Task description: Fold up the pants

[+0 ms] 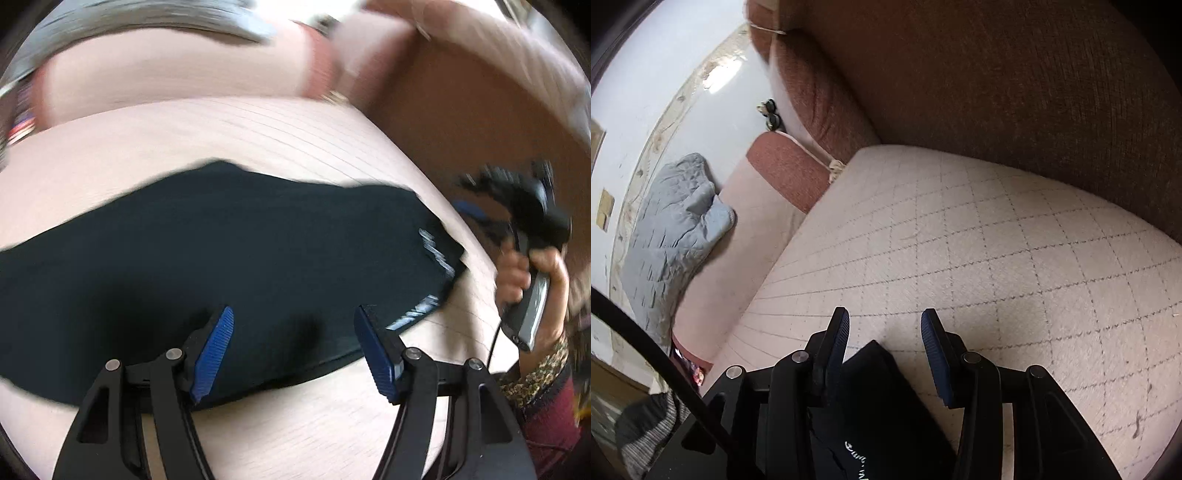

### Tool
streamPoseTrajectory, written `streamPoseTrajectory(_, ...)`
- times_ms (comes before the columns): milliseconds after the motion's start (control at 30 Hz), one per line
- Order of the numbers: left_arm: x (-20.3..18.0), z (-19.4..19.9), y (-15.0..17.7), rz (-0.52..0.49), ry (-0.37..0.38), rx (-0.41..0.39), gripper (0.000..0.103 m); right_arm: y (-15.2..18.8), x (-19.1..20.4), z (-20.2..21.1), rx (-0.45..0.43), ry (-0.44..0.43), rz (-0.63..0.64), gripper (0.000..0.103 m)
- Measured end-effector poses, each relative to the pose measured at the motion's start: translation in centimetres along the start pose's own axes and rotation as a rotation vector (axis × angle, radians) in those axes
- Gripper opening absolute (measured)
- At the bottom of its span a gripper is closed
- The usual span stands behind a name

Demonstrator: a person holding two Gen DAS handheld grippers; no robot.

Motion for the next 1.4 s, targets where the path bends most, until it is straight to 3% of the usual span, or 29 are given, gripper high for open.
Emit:
streamPoseTrajectory(133,10.2,5.3,0.1,0.231,-0.092,-0.105,0.067,1.7,3.6,0.6,-0.049,0.064,0.12,0.045)
streamPoseTrajectory(233,17.8,8.1,0.8,0.411,-0.169,-0.151,0.067,4.9,5.4,1.3,-0.029,0.082,0.226,0.045)
streamPoseTrajectory(300,22.1,10.3,1.4,0.52,-0.137,-0.188,0.067,6.9,8.3,1.1,0.029,0.028,0.283,0.045)
streamPoseTrajectory(367,24.8,11.7,1.7,0.566,-0.152,-0.222,0.067,8.7,11.1,1.2,0.081,-0.049,0.319,0.045)
streamPoseTrajectory(533,28.0,12.3,2.7,0.643,-0.081,-0.269,0.067,14.7,21.2,0.4,0.264,-0.195,0.54,0.045)
streamPoseTrajectory(633,28.2,11.5,3.7,0.65,-0.023,-0.281,0.067,20.0,28.8,-0.9,0.452,-0.295,0.726,0.046)
streamPoseTrajectory(800,28.0,10.7,3.9,0.63,0.081,-0.257,0.068,27.7,38.1,-3.5,0.684,-0.358,0.905,0.053)
streamPoseTrajectory(900,27.8,10.0,4.0,0.687,0.173,-0.244,0.07,31.1,42.0,-5.9,0.763,-0.319,0.976,0.057)
streamPoseTrajectory(1067,26.9,9.6,3.9,0.676,0.153,-0.249,0.073,35.7,46.0,-11.1,0.932,-0.174,0.971,0.062)
streamPoseTrajectory(1133,26.8,9.6,3.9,0.678,0.14,-0.264,0.074,37.6,46.4,-12.9,1.007,-0.073,0.999,0.063)
streamPoseTrajectory(1233,27.1,9.5,4.1,0.714,0.132,-0.292,0.073,39.3,47.0,-14.4,1.036,0.054,1.091,0.065)
streamPoseTrajectory(1400,27.5,9.7,4.4,0.755,0.126,-0.326,0.073,40.9,47.7,-15.2,1.09,0.147,1.211,0.069)
Point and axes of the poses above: each gripper's, at about its wrist camera, not at the fingertips, and z roughly against the way its jaws point, x to its left, y to its underside, the point moved 4 cm from there along -z, roughly the way its jaws point, and after that the axes turned 7 degrees about z, right-handed, at the moved point
